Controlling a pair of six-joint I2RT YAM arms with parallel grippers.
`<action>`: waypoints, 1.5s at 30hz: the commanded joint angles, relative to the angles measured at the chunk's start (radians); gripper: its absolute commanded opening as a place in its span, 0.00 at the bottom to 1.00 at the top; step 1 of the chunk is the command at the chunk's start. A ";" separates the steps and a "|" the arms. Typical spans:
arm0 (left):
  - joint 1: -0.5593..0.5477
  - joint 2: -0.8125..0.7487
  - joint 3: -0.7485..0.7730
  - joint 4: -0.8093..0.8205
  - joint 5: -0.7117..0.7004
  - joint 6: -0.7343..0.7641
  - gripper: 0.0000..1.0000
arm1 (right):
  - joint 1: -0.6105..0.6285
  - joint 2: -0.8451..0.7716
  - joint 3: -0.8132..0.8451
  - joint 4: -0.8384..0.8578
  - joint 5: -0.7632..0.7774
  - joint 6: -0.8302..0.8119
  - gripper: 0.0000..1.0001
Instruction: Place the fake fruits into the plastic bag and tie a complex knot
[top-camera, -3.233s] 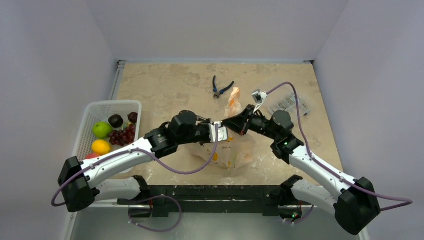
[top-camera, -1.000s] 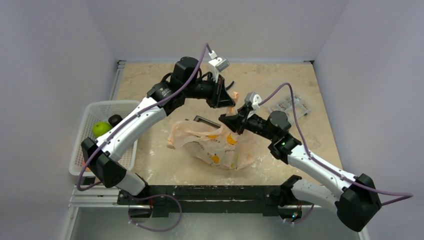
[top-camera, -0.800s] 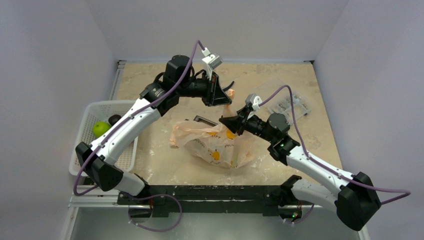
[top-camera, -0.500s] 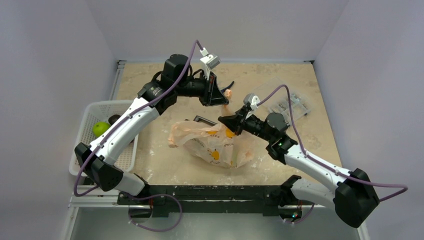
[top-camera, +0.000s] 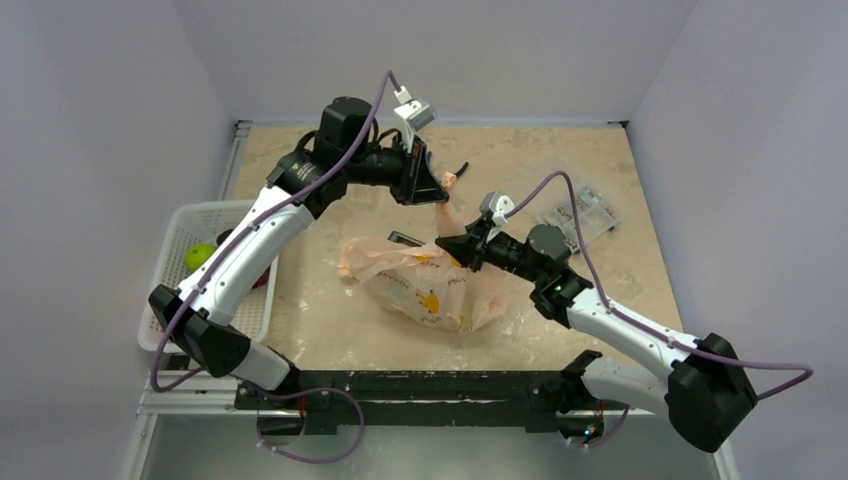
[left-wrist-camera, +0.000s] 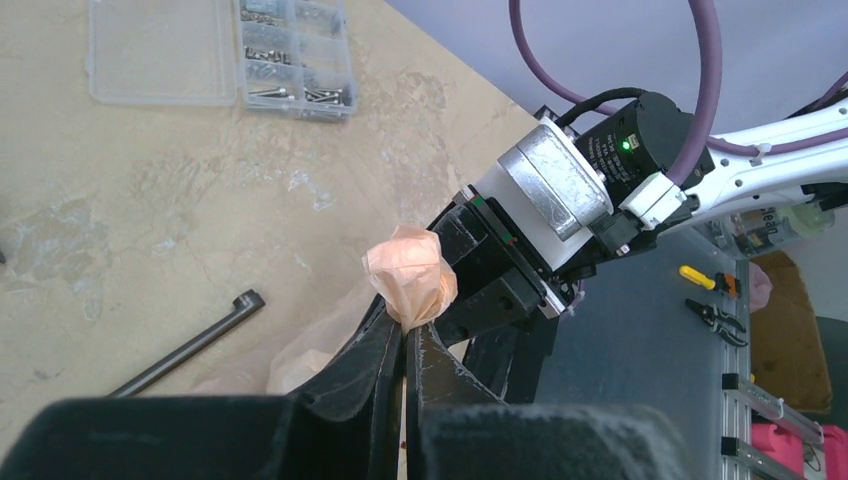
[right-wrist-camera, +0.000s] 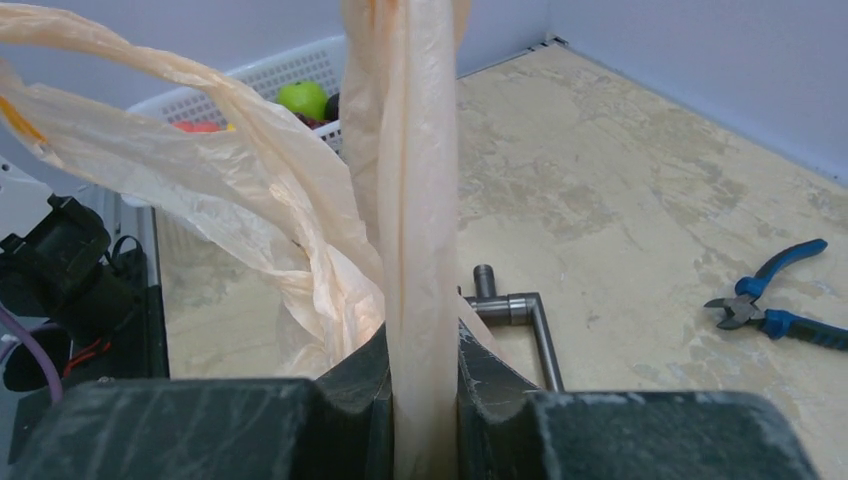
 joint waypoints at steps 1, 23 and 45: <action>0.034 0.026 0.181 0.080 0.023 0.030 0.00 | -0.001 0.029 -0.016 -0.162 -0.003 -0.051 0.14; 0.702 -0.338 -0.102 -0.771 0.348 1.056 1.00 | -0.025 -0.004 0.013 -0.183 -0.004 0.016 0.00; 0.268 -0.521 -0.774 0.156 0.303 1.051 1.00 | -0.025 0.036 0.065 -0.245 -0.071 -0.086 0.00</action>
